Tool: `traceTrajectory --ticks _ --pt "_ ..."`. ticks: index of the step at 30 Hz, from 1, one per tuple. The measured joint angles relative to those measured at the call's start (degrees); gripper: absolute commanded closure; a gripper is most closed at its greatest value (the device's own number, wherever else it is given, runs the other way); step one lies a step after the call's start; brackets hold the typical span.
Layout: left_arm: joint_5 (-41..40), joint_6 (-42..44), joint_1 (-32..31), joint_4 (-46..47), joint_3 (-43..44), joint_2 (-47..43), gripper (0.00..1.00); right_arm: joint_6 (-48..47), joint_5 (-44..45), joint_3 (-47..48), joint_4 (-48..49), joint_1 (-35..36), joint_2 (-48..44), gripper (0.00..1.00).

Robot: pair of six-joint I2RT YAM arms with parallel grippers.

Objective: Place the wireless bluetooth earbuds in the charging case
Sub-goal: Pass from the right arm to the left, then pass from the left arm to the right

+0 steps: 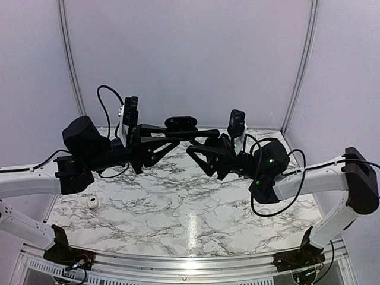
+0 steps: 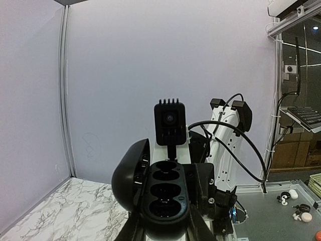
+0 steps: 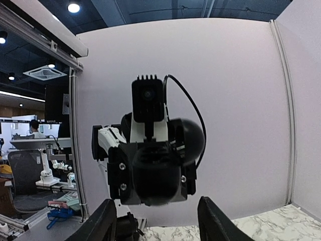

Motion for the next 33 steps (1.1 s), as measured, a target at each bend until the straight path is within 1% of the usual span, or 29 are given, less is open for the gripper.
traceTrajectory --ticks 2,5,8,12,17,21,26,28,33 --pt "0.0 0.2 0.2 -0.7 -0.1 -1.0 0.90 -0.2 -0.3 -0.6 -1.8 -0.4 -0.7 0.39" --pt "0.2 1.2 0.6 -3.2 -0.2 -3.0 0.90 -0.9 -1.1 -1.0 -5.9 -1.1 -2.6 0.37" --pt "0.3 3.0 0.7 -7.3 -0.2 -4.6 0.90 -3.1 -1.7 -1.0 -13.5 -2.2 -6.3 0.38" --pt "0.8 5.6 0.7 -13.5 -0.2 -5.8 0.90 -8.5 -2.0 0.8 -25.6 -2.7 -10.9 0.43" --pt "1.3 7.4 0.9 -17.9 -0.2 -5.9 0.90 -13.8 -2.8 5.0 -37.7 -2.8 -12.0 0.42" --pt "1.7 8.4 1.0 -20.3 -0.2 -5.9 0.90 -14.7 -4.5 5.4 -42.9 -2.8 -11.8 0.41" --pt "2.2 9.5 1.0 -22.4 -0.2 -5.7 0.90 -14.1 -6.1 5.4 -45.7 -2.8 -11.0 0.41" --pt "2.3 9.7 1.0 -22.6 -0.2 -5.7 0.91 -13.8 -6.6 5.4 -46.0 -2.8 -10.8 0.44" --pt "2.1 9.7 1.0 -22.8 -0.1 -5.2 0.90 -13.6 -7.9 5.4 -46.2 -2.8 -10.4 0.62"
